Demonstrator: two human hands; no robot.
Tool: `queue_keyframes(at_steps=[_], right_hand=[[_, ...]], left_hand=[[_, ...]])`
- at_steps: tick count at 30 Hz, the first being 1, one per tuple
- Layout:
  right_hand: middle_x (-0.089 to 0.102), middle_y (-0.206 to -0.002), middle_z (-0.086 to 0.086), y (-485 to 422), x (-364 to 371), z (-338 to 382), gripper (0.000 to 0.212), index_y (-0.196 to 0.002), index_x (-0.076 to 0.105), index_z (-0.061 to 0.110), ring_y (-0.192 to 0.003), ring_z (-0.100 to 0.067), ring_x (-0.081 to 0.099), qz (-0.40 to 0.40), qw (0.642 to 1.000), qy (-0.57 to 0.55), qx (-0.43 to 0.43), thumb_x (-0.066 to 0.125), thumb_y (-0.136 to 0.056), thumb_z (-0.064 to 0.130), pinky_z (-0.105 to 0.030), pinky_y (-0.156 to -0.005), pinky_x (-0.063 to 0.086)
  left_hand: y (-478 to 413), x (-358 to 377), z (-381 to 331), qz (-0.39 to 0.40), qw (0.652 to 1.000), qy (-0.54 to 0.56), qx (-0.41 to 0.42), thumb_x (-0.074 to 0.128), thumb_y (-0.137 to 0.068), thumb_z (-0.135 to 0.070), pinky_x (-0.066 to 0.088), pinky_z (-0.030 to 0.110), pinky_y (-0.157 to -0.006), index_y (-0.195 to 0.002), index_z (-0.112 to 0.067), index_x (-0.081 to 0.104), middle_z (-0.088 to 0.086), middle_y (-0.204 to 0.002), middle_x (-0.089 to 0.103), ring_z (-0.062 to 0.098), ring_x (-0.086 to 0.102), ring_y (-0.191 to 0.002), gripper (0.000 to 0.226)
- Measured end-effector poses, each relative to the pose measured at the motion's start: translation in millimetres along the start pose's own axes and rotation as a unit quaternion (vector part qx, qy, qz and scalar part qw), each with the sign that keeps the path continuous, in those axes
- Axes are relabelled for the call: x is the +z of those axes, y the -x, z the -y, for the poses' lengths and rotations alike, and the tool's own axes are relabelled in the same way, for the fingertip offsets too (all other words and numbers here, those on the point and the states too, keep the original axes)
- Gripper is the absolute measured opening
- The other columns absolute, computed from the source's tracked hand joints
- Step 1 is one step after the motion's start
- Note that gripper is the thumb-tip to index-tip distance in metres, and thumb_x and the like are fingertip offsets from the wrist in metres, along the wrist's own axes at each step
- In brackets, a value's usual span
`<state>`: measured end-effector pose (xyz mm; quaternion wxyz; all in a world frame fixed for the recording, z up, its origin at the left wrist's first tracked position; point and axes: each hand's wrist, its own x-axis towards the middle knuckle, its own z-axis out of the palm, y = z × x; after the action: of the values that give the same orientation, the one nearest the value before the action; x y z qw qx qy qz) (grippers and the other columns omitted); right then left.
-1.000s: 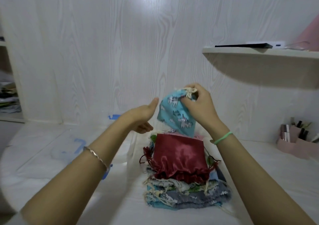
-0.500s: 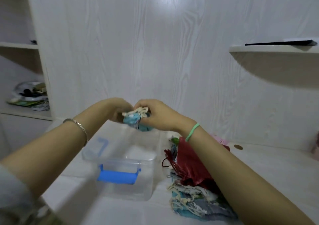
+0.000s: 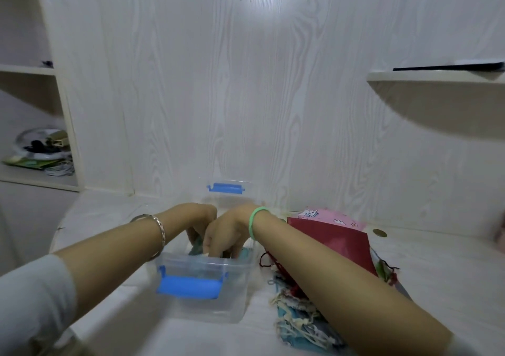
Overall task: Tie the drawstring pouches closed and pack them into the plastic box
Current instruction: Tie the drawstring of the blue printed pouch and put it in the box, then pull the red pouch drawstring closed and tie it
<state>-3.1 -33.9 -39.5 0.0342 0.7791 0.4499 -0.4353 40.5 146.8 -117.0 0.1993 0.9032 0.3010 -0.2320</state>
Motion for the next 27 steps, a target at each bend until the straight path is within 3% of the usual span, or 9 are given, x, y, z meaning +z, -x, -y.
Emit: queue_keyframes(at_steps=[2,5,7,10,13,16,19,21,27], right_hand=[[0.062,-0.113,-0.020,-3,0,-2,0.036,-0.123,0.058,-0.007,-0.102,-0.029,0.060,0.057,0.998,-0.029,0.029,0.062,-0.092,0.011,-0.042,-0.100,0.049],[0.058,-0.131,-0.026,-10,-5,-3,0.040,-0.132,0.051,-0.008,-0.116,-0.033,0.060,0.027,0.998,-0.029,0.047,0.055,-0.095,0.005,-0.043,-0.107,0.044],[0.046,-0.140,-0.026,-11,-6,-3,0.043,-0.137,0.046,-0.007,-0.131,-0.034,0.048,-0.013,0.998,0.001,0.057,0.051,-0.094,0.001,-0.041,-0.108,0.042],[0.041,-0.142,-0.024,-13,-2,1,0.046,-0.140,0.039,-0.005,-0.133,-0.033,0.041,-0.054,0.997,0.029,0.055,0.044,-0.095,-0.001,-0.038,-0.107,0.040],[0.051,-0.141,-0.017,-6,-1,10,0.046,-0.141,0.043,0.002,-0.129,-0.030,0.053,-0.062,0.996,0.057,0.030,0.047,-0.095,0.002,-0.035,-0.107,0.043],[0.056,-0.136,-0.013,26,-15,9,0.040,-0.134,0.053,0.000,-0.121,-0.027,0.055,-0.180,0.976,0.118,-0.025,0.054,-0.096,0.009,-0.033,-0.103,0.045],[0.064,-0.128,-0.009,92,-31,-18,0.032,-0.123,0.065,0.006,-0.115,-0.021,0.058,-0.360,0.925,0.074,-0.099,0.055,-0.092,0.007,-0.030,-0.099,0.044],[0.071,-0.111,-0.013,129,-34,-54,0.030,-0.113,0.070,0.003,-0.097,-0.021,0.065,-0.417,0.901,-0.007,-0.122,0.052,-0.090,0.002,-0.034,-0.091,0.052],[0.069,-0.085,-0.010,161,7,-174,0.014,-0.083,0.070,0.011,-0.077,-0.019,0.063,-0.330,0.941,-0.076,0.015,0.062,-0.085,-0.001,-0.031,-0.075,0.055]], left_hand=[[5,0,-1,-0.010,1.000,-0.004,0.002,0.092,-0.053,-0.022,0.060,0.034,-0.077,-0.114,-0.001,0.064,0.012,-0.112,0.068,0.023,0.070,-0.095,0.070],[100,5,-38,-0.075,0.997,-0.028,0.015,0.068,-0.086,-0.012,0.056,0.022,-0.070,-0.120,-0.004,0.058,0.012,-0.113,0.063,0.015,0.067,-0.099,0.036],[113,9,-45,-0.004,1.000,-0.027,0.014,0.059,-0.092,-0.006,0.055,0.017,-0.066,-0.125,0.002,0.053,0.015,-0.105,0.062,0.006,0.068,-0.095,0.035],[119,17,-43,0.082,0.994,-0.064,-0.015,0.056,-0.094,-0.010,0.050,0.025,-0.094,-0.129,-0.002,0.051,0.010,-0.130,0.055,0.018,0.056,-0.120,0.036],[128,5,-42,0.106,0.992,-0.041,0.053,0.065,-0.088,-0.010,0.053,0.020,-0.083,-0.113,-0.004,0.065,0.012,-0.119,0.064,0.012,0.065,-0.104,0.025],[148,-22,-58,-0.038,0.984,0.084,0.151,0.058,-0.087,-0.005,0.054,0.027,-0.067,-0.093,0.000,0.072,0.018,-0.095,0.072,0.024,0.070,-0.082,0.016],[177,-42,-89,-0.270,0.902,0.262,0.213,0.051,-0.086,-0.005,0.049,0.032,-0.058,-0.088,0.003,0.068,0.021,-0.078,0.064,0.030,0.059,-0.066,0.019],[198,-39,-123,-0.317,0.857,0.306,0.267,0.049,-0.086,-0.002,0.058,0.037,-0.068,-0.088,0.004,0.069,0.019,-0.080,0.069,0.031,0.067,-0.072,0.021],[214,35,-198,-0.268,0.924,-0.013,0.274,0.058,-0.084,-0.012,0.054,0.033,-0.072,-0.091,-0.001,0.070,0.010,-0.089,0.071,0.027,0.067,-0.090,0.017]])
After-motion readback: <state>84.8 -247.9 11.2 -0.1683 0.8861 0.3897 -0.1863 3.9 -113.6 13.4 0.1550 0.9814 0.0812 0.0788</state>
